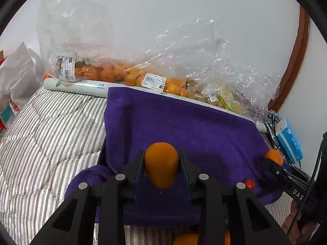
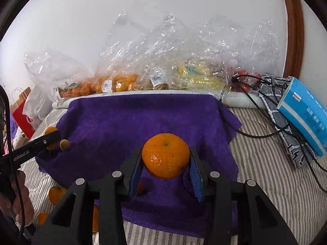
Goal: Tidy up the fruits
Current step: 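Carry both oranges over the purple towel and lower them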
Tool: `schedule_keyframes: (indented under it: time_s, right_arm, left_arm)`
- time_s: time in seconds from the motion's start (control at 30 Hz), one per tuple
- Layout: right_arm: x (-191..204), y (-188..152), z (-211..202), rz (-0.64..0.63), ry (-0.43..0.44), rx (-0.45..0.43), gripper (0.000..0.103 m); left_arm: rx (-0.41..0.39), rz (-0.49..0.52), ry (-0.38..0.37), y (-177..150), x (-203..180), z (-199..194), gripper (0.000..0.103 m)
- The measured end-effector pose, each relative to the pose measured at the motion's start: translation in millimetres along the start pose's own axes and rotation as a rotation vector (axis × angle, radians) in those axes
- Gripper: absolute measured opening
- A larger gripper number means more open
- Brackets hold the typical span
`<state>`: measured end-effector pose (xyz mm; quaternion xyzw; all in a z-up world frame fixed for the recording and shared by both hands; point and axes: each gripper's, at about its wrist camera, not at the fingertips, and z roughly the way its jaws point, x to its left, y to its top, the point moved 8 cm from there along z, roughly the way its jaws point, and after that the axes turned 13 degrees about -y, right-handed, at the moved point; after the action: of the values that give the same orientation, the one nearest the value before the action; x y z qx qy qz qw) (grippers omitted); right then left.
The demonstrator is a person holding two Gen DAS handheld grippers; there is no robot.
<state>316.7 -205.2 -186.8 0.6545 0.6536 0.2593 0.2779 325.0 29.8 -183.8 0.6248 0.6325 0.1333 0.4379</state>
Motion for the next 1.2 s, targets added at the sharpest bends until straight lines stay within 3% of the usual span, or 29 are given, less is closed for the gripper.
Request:
schedule_keyframes:
  time_s: [1.2]
  right_arm:
    - [4,-9,13,-0.029,-0.015,0.06,0.043]
  left_arm:
    - [0.087,0.011,-0.02,-12,-4,16,0.031]
